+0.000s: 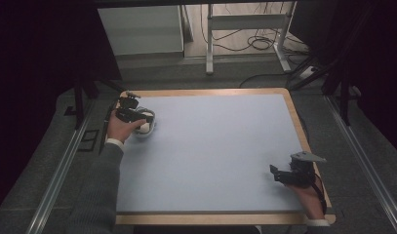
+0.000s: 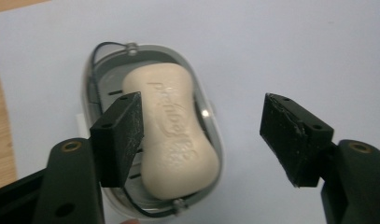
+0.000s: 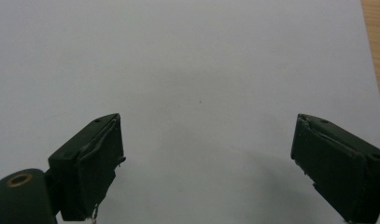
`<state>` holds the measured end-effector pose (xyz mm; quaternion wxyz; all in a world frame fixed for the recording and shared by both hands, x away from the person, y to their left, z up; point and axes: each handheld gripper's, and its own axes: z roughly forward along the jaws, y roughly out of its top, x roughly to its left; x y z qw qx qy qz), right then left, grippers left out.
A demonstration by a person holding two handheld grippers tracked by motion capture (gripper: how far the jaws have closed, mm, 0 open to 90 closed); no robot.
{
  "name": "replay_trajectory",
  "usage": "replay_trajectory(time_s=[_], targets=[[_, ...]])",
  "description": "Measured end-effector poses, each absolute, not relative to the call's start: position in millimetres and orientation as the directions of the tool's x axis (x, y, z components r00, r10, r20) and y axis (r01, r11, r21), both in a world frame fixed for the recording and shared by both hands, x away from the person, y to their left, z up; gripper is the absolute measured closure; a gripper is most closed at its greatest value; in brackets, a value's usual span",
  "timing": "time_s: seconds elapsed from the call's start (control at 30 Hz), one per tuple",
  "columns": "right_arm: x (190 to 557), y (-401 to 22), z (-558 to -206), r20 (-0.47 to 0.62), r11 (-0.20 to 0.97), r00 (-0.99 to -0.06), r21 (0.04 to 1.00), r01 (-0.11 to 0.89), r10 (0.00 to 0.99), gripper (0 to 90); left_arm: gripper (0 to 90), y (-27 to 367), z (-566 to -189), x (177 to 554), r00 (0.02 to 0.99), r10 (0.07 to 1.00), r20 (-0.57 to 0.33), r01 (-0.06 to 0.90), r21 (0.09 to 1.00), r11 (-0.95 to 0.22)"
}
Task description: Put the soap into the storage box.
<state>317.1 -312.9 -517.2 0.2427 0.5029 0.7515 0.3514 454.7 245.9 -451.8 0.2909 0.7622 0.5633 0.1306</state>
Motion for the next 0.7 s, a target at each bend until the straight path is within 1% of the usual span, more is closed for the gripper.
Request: replay_trajectory(time_s=[0.13,0.27,0.47,0.6,0.7], targets=[[317.4,-312.9,-517.5,-0.014,0.251,-0.377,0.770,0.586,0.926,9.1,27.6,239.7,-450.3,445.7,0.370,0.921,-0.119,0.771,0.593,-0.233],[317.4,-312.9,-517.5,-0.014,0.251,-0.378,0.771,0.585,0.926,9.1,27.0,234.1,-448.1,434.0,0.411,0.903,-0.122,0.754,0.603,-0.262],[317.0,-308.8,-514.2,-0.006,0.251,-0.392,0.777,0.578,0.920,9.1,26.0,224.4,-450.3,410.8,0.500,0.860,-0.101,0.710,0.617,-0.340],[316.8,-308.4,-514.4,-0.009,0.255,-0.394,0.776,0.577,0.919,9.1,25.9,222.0,-454.8,387.7,0.532,0.840,-0.103,0.678,0.647,-0.350],[316.6,-308.5,-514.1,-0.009,0.254,-0.393,0.777,0.576,0.919,9.1,25.6,221.1,-458.7,378.8,0.548,0.829,-0.111,0.668,0.655,-0.354]])
